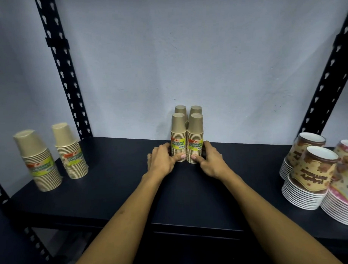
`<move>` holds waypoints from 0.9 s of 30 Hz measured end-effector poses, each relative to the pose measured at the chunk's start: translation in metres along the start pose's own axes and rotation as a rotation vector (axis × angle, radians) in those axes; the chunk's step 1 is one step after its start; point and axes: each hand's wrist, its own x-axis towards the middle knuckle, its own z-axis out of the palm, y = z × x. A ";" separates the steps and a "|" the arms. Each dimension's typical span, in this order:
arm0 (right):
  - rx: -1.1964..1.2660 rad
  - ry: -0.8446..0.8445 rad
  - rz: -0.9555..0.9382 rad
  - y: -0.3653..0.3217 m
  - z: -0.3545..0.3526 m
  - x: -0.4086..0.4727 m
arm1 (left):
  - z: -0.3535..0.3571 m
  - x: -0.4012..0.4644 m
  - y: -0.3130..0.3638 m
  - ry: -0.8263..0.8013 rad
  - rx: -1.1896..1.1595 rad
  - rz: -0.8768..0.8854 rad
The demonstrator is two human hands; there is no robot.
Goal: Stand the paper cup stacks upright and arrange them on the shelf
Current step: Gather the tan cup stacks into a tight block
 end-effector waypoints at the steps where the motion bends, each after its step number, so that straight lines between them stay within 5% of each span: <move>1: 0.002 0.016 0.000 0.002 0.002 0.001 | 0.003 0.002 -0.003 0.009 0.005 0.004; 27: -0.185 0.095 0.048 0.011 0.015 0.010 | 0.001 -0.009 0.003 0.024 0.107 0.006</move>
